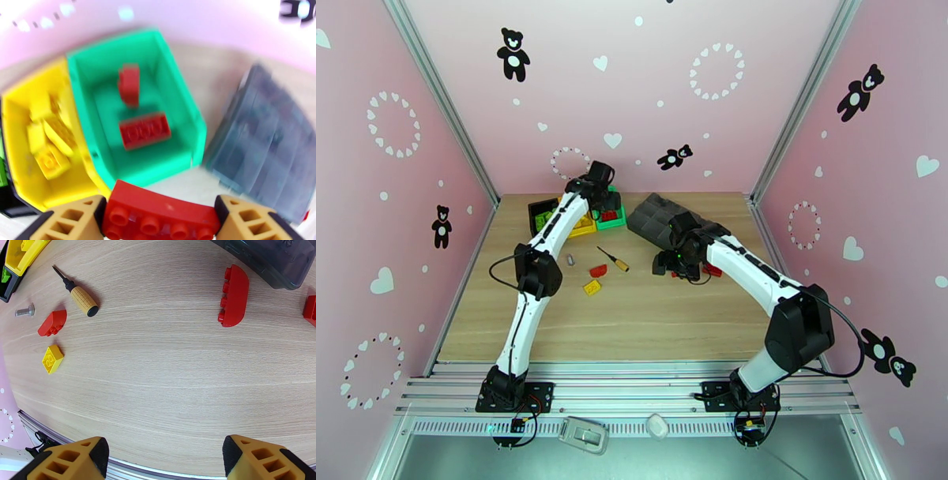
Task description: Sort the legos into containers by color
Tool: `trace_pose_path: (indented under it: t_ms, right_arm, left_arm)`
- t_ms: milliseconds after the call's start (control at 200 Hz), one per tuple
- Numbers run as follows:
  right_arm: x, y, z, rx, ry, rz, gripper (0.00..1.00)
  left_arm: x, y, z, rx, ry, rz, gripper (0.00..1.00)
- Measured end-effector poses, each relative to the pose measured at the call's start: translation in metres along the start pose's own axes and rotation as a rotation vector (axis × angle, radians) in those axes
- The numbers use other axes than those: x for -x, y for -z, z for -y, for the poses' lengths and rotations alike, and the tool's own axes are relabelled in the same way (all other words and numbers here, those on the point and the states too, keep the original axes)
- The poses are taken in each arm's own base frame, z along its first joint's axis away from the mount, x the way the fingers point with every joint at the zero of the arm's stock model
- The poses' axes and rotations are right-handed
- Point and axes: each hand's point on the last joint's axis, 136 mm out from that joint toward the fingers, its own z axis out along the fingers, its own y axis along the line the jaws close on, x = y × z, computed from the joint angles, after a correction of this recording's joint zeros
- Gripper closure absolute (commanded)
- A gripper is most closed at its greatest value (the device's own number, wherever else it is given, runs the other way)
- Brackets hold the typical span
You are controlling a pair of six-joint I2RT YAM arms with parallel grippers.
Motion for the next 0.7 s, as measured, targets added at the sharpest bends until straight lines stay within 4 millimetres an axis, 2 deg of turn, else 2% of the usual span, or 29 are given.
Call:
trace_pose_path:
  t_ms: [110,200,335,531,701]
  right_arm:
    - [0.008,-0.004,-0.004,-0.002,-0.001,-0.003,0.19]
    - [0.015,-0.008,-0.007,-0.002,-0.001,-0.005,0.19]
    - [0.022,-0.014,-0.011,-0.001,-0.002,-0.012,0.19]
    - [0.028,-0.017,-0.017,0.012,0.002,-0.018,0.2]
    - [0.03,-0.017,-0.02,0.024,0.011,-0.017,0.24]
  left_arm:
    - [0.01,-0.013,-0.001,-0.016,0.02,0.039,0.06]
    - [0.008,-0.032,-0.002,-0.032,0.046,0.039,0.02]
    - [0.0,-0.051,-0.011,-0.027,0.069,0.019,0.02]
    - [0.006,-0.05,-0.014,-0.03,0.077,0.035,0.04]
    - [-0.013,-0.038,-0.021,-0.003,0.078,-0.034,0.1]
